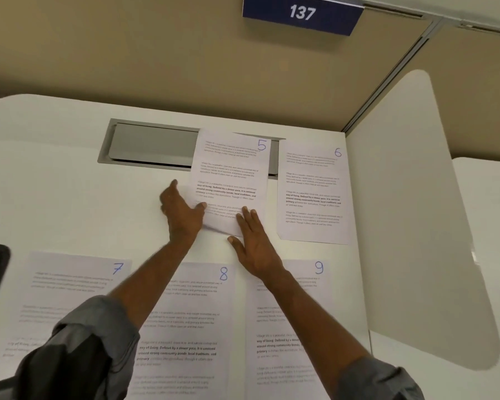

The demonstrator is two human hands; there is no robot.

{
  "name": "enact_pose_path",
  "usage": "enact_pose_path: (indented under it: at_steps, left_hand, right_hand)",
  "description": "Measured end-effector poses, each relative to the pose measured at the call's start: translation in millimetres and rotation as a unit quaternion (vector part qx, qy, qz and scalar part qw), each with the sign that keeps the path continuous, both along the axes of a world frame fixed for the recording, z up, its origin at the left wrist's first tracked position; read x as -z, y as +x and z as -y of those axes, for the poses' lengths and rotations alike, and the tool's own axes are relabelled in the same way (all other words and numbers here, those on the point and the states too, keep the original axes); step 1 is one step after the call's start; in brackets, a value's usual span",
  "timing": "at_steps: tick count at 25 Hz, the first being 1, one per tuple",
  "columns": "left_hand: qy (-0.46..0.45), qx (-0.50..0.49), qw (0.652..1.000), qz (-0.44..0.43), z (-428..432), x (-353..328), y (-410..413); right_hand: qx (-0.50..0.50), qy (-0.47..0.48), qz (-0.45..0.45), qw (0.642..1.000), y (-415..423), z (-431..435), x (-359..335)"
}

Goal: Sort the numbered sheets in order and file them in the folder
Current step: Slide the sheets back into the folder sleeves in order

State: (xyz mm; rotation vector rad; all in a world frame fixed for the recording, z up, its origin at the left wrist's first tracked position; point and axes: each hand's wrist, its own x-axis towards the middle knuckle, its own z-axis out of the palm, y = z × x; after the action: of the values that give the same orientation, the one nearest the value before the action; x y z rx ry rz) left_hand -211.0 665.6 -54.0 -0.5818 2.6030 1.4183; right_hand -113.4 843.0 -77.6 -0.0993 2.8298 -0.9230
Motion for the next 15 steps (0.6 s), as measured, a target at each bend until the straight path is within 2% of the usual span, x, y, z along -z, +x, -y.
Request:
enact_pose_path:
  at_steps: [2,5,10,12,15]
  left_hand:
    - [0.006,-0.024,1.0,0.008,-3.2,-8.6,-0.7]
    - [0.089,-0.032,0.995,0.012,-1.9,-15.2,3.7]
    - [0.161,0.015,0.986,-0.029,11.5,-31.5,23.8]
    - [0.197,0.019,0.98,-0.035,20.8,-38.1,36.3]
    - [0.243,0.018,0.969,-0.03,37.9,-47.9,57.9]
  right_hand:
    - [-0.003,-0.006,-0.002,1.0,0.2,-3.2,1.9]
    - [0.018,-0.039,0.014,0.999,-1.9,-4.1,-1.5]
    - [0.175,-0.106,-0.043,0.978,-11.4,-21.5,-13.8]
    - [0.237,-0.193,-0.006,0.952,-17.9,-32.4,-31.8]
    - [0.277,-0.383,0.092,0.876,-23.4,-41.6,-65.5]
